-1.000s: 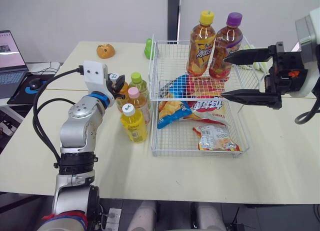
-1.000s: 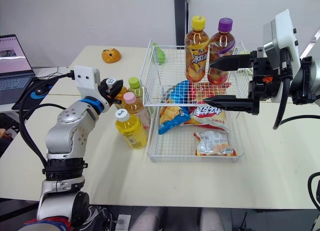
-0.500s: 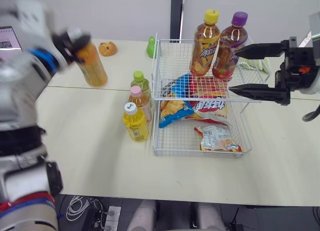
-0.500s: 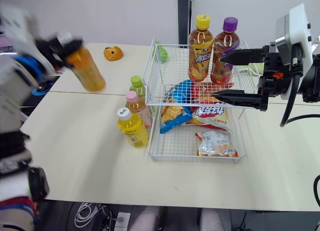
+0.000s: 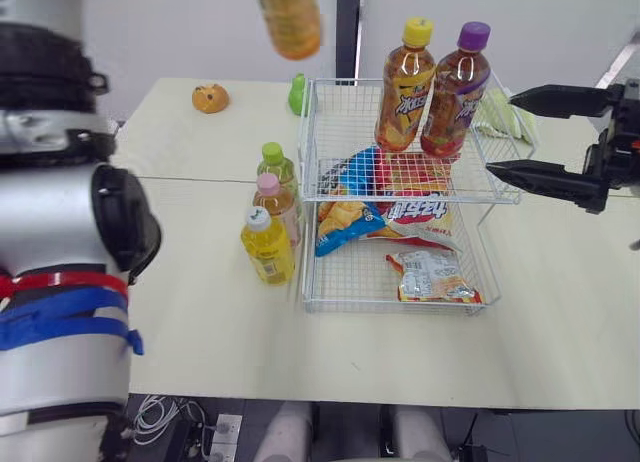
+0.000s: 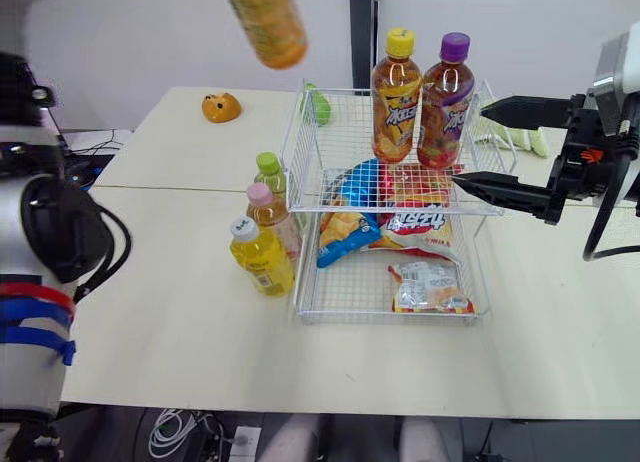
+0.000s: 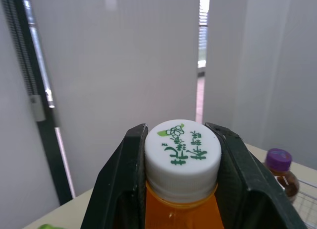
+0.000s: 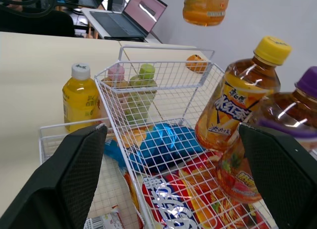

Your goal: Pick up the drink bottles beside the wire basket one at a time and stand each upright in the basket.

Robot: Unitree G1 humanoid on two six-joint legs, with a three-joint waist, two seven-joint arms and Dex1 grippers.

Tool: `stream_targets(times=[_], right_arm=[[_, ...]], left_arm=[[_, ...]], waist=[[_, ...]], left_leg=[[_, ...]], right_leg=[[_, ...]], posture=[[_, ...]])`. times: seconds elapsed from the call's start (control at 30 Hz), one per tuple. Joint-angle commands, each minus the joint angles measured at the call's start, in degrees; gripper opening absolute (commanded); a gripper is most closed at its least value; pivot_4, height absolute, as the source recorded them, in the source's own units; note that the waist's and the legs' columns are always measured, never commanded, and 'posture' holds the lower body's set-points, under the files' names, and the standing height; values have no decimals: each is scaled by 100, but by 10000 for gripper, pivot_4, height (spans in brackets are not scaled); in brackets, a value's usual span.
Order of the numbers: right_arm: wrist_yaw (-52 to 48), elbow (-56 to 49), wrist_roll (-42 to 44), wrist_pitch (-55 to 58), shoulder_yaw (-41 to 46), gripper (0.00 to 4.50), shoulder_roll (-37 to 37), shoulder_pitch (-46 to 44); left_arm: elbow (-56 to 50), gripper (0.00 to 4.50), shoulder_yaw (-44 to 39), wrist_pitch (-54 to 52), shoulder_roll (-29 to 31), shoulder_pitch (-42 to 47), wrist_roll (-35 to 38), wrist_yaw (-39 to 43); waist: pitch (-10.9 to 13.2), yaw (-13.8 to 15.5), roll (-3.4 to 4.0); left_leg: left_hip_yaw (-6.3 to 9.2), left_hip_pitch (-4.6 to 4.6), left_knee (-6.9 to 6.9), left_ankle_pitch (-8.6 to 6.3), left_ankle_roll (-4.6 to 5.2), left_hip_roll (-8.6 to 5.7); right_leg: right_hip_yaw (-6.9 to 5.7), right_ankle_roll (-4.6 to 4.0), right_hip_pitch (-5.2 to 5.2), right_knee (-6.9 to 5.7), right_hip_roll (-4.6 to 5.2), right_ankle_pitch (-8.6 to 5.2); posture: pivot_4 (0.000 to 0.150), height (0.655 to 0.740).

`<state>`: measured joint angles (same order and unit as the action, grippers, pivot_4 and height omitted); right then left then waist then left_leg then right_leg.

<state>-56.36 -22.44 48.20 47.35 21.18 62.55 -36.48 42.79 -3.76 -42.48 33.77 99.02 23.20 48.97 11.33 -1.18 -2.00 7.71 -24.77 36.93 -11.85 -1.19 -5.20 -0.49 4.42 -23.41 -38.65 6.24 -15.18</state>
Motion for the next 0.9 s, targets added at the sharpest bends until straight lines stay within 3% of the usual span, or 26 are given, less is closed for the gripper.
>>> stream_targets(times=[0.03, 0.33, 0.9], right_arm=[[201, -260, 171, 64, 383, 45000, 95, 78], [602, -538, 364, 155, 792, 45000, 117, 434], [734, -497, 411, 109, 867, 45000, 176, 428]], left_arm=[[190, 13519, 41, 451, -94, 363, -165, 335], [992, 13519, 142, 1189, -814, 167, -621, 400], [1536, 13519, 145, 1635, -1128, -150, -940, 482]], waist=[[1, -77, 2], [4, -92, 4], [5, -69, 2]], left_leg=[[0, 0, -1, 0, 0, 0], [-1, -1, 3, 0, 2, -1], [-1, -2, 3, 0, 2, -2]], right_leg=[[7, 0, -4, -3, 0, 0], [15, 1, -15, -19, 4, -1], [13, 1, -15, -20, 4, -1]], posture=[[1500, 7400], [1500, 7400], [1500, 7400]])
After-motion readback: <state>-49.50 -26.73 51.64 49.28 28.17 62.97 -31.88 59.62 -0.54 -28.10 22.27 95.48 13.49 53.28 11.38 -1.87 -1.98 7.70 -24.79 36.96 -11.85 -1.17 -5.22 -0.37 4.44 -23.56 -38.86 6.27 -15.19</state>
